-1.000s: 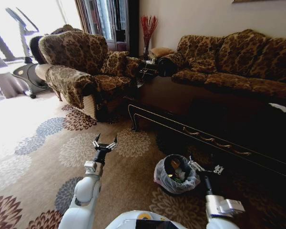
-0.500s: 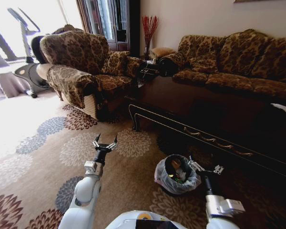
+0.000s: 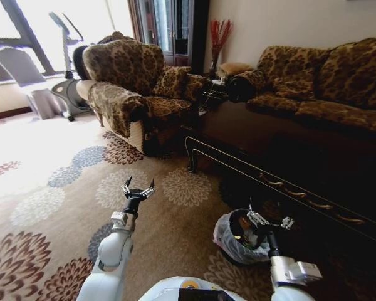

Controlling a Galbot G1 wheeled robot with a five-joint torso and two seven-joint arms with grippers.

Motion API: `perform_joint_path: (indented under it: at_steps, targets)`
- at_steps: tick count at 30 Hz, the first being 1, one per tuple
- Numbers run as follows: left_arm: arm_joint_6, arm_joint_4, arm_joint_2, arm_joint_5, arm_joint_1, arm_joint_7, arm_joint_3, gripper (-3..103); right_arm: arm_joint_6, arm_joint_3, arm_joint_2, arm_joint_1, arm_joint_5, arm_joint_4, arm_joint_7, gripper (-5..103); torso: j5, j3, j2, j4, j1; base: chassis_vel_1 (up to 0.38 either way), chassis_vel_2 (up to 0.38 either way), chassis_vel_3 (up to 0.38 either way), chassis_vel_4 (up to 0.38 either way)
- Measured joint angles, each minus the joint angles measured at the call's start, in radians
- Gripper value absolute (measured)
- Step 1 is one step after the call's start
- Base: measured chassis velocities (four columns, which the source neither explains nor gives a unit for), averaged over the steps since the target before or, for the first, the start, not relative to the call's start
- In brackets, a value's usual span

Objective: Pick up the trash from the ground and place it into the trash bin.

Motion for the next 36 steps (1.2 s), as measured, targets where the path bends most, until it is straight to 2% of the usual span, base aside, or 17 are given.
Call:
perform_joint_path:
  at_steps: [36]
  targets:
    - [0.000, 0.000, 0.000, 0.000, 0.000, -0.001, 0.000, 100, 0.000, 0.000, 0.000, 0.000, 0.000, 0.000, 0.000, 100, -0.0001, 0.001, 0.001, 0.0003, 0.000, 0.125, 0.123, 0.123, 0.125]
